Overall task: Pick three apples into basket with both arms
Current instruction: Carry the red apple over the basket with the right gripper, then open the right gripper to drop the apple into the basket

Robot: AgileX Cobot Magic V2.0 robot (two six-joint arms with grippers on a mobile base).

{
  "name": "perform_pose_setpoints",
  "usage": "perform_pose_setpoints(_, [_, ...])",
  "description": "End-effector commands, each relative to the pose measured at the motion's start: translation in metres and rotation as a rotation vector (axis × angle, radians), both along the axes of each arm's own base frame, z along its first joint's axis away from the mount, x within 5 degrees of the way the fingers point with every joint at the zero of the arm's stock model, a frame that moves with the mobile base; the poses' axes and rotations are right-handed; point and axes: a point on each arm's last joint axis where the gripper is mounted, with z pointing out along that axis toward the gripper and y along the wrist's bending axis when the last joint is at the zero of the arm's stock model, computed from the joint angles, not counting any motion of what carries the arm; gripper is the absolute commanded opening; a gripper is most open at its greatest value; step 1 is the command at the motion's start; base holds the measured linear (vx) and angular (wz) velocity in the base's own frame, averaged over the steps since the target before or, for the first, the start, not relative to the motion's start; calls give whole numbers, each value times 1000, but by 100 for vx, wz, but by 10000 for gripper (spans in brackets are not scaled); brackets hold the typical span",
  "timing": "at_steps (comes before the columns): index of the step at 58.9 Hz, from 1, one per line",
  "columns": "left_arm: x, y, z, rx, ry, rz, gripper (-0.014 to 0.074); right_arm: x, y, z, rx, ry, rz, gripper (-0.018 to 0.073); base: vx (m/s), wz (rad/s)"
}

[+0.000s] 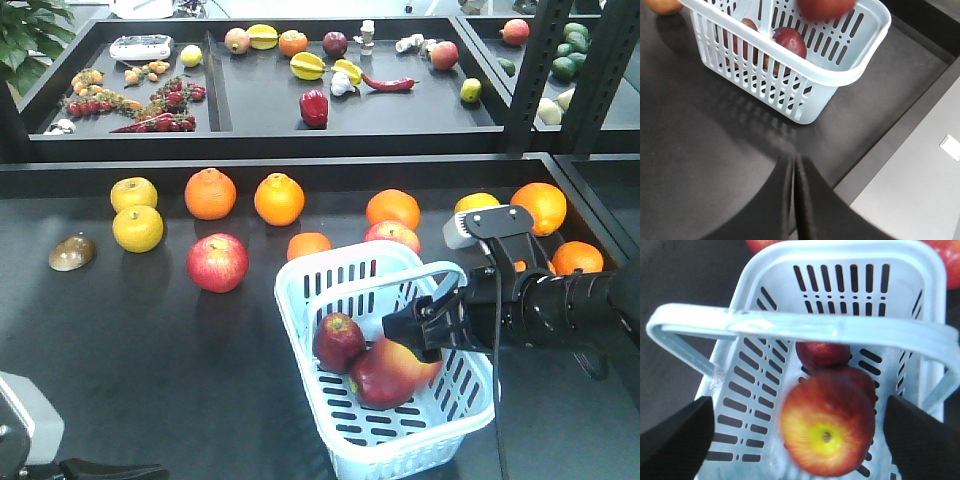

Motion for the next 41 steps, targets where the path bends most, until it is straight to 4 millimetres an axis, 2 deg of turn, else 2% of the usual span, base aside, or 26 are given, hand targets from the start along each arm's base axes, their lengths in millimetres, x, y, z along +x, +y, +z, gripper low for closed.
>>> perform_pose_setpoints(1, [5, -2, 12, -47, -59, 25, -6, 4, 0, 17, 24, -68, -26, 682, 0, 0])
perform_pose_setpoints(9, [5, -2, 12, -47, -59, 25, -6, 3, 1, 17, 32, -58, -19, 641, 0, 0])
perform_pose_setpoints(17, [5, -2, 12, -47, -59, 25, -6, -6, 4, 21, 60, -14, 49, 502, 0, 0])
perform_pose_setpoints(25, [5, -2, 12, -47, -59, 25, -6, -26, 8, 34, 108, 27, 152, 204, 0, 0])
perform_pose_setpoints(30, [5, -2, 12, -47, -59, 25, -6, -45, 10, 48, 133, 30, 244, -19, 0, 0])
perform_pose_setpoints(37, [5, -2, 12, -47, -59, 25, -6, -69, 5, 67, 134, -38, 300, -7, 0, 0])
perform_pose_setpoints(41, [5, -2, 12, -47, -59, 25, -6, -82, -2, 64, 108, -89, 269, -5, 0, 0])
